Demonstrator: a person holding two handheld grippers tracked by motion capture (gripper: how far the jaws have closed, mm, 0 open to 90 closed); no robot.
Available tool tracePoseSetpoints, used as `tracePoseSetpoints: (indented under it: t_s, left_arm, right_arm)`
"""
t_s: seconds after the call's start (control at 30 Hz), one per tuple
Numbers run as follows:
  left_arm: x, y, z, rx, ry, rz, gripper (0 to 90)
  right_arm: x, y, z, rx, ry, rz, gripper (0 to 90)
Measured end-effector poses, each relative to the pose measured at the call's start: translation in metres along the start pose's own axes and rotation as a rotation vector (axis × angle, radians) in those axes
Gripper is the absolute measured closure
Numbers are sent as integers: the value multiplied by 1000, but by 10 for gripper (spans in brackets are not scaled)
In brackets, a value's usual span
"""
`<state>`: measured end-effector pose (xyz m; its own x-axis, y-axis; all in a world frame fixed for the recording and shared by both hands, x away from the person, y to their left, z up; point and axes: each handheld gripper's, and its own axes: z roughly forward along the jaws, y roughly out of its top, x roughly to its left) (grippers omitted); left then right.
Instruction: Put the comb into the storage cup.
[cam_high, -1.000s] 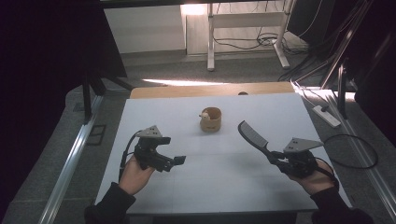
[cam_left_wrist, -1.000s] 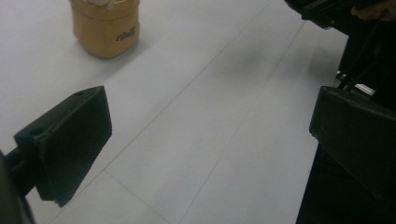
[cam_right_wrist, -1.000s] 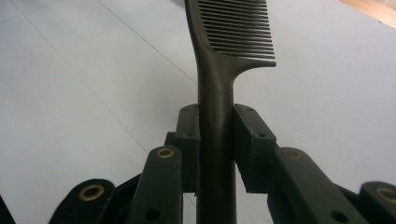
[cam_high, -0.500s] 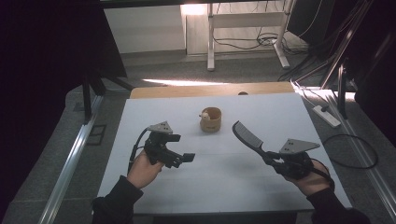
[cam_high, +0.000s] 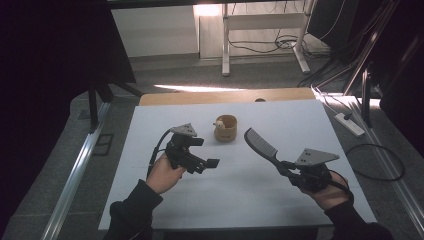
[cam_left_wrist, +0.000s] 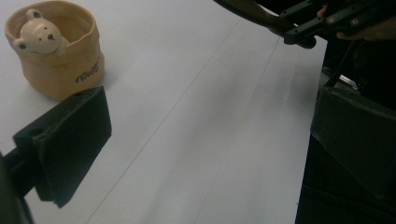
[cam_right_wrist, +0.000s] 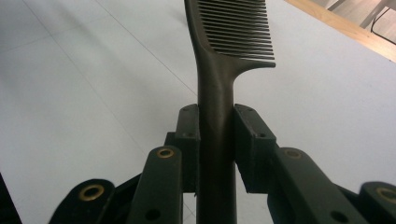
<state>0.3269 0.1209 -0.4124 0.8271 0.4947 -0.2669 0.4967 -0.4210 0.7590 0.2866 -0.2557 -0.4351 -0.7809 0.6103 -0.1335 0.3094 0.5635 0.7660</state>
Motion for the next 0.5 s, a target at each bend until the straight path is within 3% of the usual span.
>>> tracePoseSetpoints:
  t_s: [0.23, 0.5]
  left_arm:
    - [4, 5, 7, 7, -12, 3, 0]
    - [5, -1, 17, 29, -27, -17, 0]
  right_arm:
    - [5, 4, 5, -9, 5, -19, 730]
    - [13, 7, 11, -6, 13, -39, 730]
